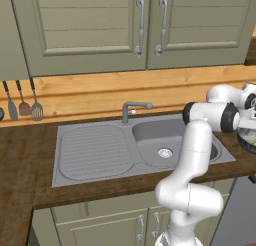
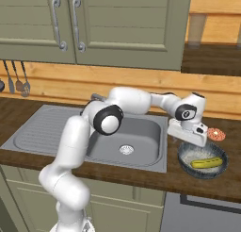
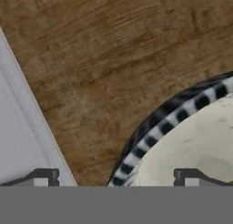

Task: Pick the cucumber from the sink and place it in the bowl. Then pick the bowl and place it in the microwave. Then close the microwave door and press the start button.

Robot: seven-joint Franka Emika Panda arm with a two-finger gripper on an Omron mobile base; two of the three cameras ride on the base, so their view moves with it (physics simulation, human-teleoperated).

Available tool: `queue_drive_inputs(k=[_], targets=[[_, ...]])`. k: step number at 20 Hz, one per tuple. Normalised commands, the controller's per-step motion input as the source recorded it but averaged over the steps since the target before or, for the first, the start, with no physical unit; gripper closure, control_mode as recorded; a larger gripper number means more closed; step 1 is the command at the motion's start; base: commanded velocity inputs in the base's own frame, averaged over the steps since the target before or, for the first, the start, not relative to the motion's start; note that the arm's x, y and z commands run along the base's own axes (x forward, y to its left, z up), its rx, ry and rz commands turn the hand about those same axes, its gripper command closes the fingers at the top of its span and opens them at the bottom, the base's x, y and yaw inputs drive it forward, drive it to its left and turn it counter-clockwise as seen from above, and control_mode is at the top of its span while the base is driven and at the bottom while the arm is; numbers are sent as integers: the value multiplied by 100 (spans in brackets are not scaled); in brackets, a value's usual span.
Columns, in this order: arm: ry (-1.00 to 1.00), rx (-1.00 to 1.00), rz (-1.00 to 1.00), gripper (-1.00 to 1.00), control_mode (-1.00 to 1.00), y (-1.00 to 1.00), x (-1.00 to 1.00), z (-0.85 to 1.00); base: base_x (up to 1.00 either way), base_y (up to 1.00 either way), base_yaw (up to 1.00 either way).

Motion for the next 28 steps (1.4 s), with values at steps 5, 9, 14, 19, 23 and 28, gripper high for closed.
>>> queue_drive_inputs(k=[5, 9, 14, 19, 23, 28], targets=[[3, 0, 0, -100, -100, 7, 0, -28, 0, 0, 0], [0, 0, 0, -100, -100, -5, 0, -32, 0, 0, 0], [0, 0, 0, 100, -100, 0, 0, -23, 0, 0, 0], [0, 0, 0, 100, -100, 0, -11, -3, 0, 0, 0], [-13, -3, 0, 100, -100, 2, -42, 0, 0, 0, 0], [-15, -9, 3, 100, -100, 15, -42, 0, 0, 0, 0]])
